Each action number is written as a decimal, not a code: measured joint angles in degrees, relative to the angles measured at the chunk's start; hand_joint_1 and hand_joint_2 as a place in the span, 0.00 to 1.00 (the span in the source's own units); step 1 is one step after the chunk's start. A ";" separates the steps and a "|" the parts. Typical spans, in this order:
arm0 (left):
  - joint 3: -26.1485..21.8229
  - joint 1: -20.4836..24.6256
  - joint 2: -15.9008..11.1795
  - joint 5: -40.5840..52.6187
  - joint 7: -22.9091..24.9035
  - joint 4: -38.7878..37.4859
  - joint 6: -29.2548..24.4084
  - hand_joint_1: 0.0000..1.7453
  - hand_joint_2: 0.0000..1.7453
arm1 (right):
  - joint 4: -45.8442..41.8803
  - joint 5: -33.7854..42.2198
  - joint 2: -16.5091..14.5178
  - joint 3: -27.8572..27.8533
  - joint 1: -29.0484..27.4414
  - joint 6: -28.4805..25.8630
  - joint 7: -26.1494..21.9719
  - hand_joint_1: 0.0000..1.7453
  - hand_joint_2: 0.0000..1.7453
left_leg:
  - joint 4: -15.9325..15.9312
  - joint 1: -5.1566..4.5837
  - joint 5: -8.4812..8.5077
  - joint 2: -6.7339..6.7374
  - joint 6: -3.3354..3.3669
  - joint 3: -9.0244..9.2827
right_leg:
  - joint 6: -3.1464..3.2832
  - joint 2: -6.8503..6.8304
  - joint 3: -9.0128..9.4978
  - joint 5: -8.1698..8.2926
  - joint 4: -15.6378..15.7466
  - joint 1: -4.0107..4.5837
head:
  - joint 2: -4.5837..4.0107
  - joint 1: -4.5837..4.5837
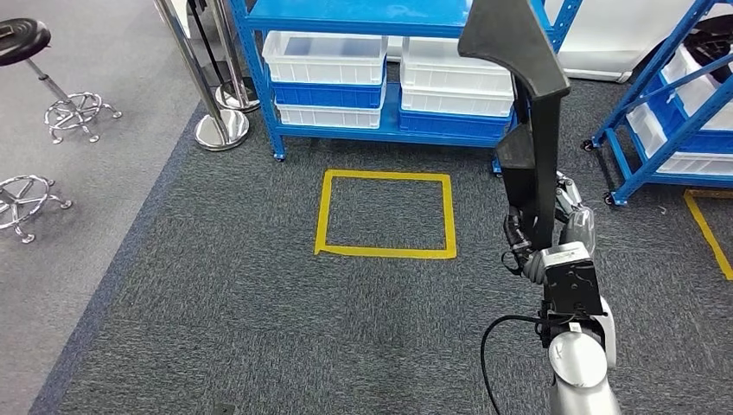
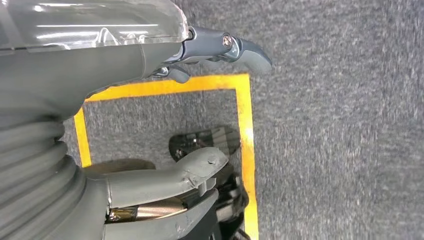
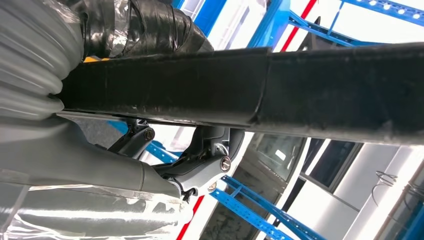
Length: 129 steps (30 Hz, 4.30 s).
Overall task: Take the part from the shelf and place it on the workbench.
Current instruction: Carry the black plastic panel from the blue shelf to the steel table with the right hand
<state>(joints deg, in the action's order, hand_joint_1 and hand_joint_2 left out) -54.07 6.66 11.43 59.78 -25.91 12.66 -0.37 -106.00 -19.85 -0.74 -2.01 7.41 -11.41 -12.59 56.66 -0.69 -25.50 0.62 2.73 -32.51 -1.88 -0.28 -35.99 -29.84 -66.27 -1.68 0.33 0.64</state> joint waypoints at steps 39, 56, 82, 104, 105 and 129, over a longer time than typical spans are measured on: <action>-0.15 -0.22 0.09 0.00 -0.44 0.00 -0.26 0.00 1.00 | 0.28 -0.74 -0.39 -0.04 -0.28 0.16 0.18 1.00 1.00 | 7.67 0.49 -5.02 -0.47 -2.50 -3.27 | 2.52 0.19 1.77 1.98 6.00 0.43 | 0.00 0.03; -0.33 -0.27 0.11 0.14 -0.42 0.00 -0.22 0.00 1.00 | 2.25 -3.61 -0.39 -0.63 -0.36 0.38 1.19 1.00 1.00 | 0.20 0.26 -0.14 -0.53 -0.04 0.10 | 0.73 0.30 -2.44 -2.46 -1.84 0.51 | 0.00 -0.01; -0.37 -0.30 0.23 0.37 -0.38 0.00 -0.20 0.00 1.00 | 1.94 -3.96 -0.17 -2.33 0.72 1.81 0.92 1.00 1.00 | 1.87 0.45 -1.97 -4.56 -1.27 0.57 | 1.00 7.09 0.03 4.17 6.47 0.13 | 0.00 0.02; -0.37 -0.02 0.44 1.03 -0.03 0.00 -0.02 0.00 1.00 | 0.72 -8.20 3.87 -2.32 7.55 3.19 4.11 1.00 1.00 | 17.17 0.72 -9.60 0.01 -2.87 -6.57 | 2.72 1.06 1.21 3.38 6.72 0.91 | 0.00 -0.13; -0.37 -0.08 0.44 1.03 -0.01 0.00 -0.02 0.00 1.00 | 0.70 -8.18 4.03 -2.32 7.62 3.24 4.19 1.00 1.00 | 18.31 0.78 -9.41 -0.04 -2.87 -7.08 | 2.72 1.62 1.17 3.40 6.66 0.92 | 0.00 -0.13; -0.38 -0.04 0.61 1.01 0.22 0.00 -0.07 0.00 1.00 | -2.80 -4.52 6.90 -4.43 6.91 3.13 4.75 1.00 1.00 | 2.14 -0.03 -1.71 3.68 -1.48 -0.26 | 1.46 -1.03 1.59 3.00 6.75 0.95 | 0.00 -0.26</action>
<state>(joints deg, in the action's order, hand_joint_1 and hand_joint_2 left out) -54.46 6.61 12.04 60.79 -25.69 12.66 -0.44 -108.80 -24.37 6.15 -6.44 14.32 -8.28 -7.84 58.80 -0.73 -27.22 4.30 1.25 -32.77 -0.42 -1.30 -34.39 -26.84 -59.53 -0.74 0.33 0.39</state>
